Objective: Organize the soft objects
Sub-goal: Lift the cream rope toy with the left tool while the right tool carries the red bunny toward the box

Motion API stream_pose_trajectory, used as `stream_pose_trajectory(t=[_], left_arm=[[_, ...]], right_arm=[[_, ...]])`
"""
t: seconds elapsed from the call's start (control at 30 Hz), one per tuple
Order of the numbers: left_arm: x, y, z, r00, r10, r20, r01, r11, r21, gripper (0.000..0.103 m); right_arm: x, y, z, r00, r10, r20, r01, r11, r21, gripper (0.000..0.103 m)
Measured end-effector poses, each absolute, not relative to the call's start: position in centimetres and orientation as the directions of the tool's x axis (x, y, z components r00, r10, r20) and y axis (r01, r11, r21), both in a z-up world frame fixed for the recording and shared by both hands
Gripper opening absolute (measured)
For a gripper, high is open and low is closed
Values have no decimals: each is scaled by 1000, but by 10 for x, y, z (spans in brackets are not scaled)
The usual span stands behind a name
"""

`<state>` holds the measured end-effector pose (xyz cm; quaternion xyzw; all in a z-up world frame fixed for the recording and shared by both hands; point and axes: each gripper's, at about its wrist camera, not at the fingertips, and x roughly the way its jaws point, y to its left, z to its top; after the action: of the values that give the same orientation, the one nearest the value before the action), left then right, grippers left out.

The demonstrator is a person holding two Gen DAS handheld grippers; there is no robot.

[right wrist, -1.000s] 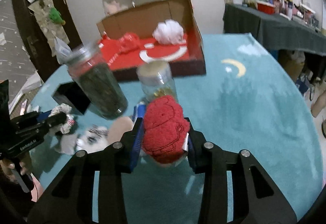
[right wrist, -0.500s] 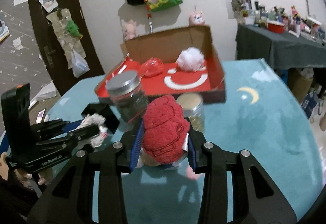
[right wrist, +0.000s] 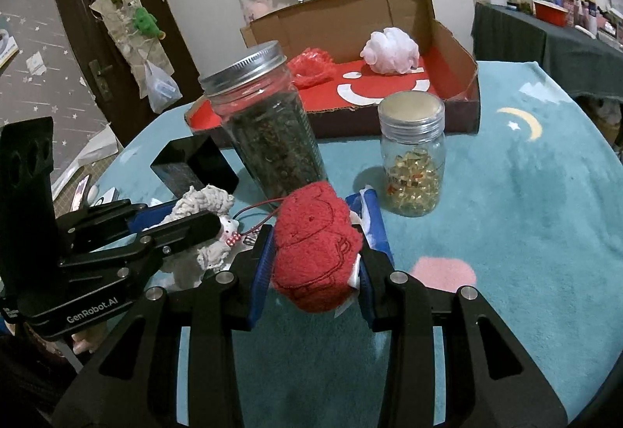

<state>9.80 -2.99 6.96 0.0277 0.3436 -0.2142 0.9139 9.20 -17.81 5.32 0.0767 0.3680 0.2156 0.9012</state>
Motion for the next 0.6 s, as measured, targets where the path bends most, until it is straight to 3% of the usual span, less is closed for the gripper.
stream_pose_trajectory(t=[0.6], left_arm=[[95, 24, 86, 696, -360, -621, 338, 928, -159, 24]], right_arm=[[96, -221, 55, 616, 491, -616, -284, 868, 407, 36]])
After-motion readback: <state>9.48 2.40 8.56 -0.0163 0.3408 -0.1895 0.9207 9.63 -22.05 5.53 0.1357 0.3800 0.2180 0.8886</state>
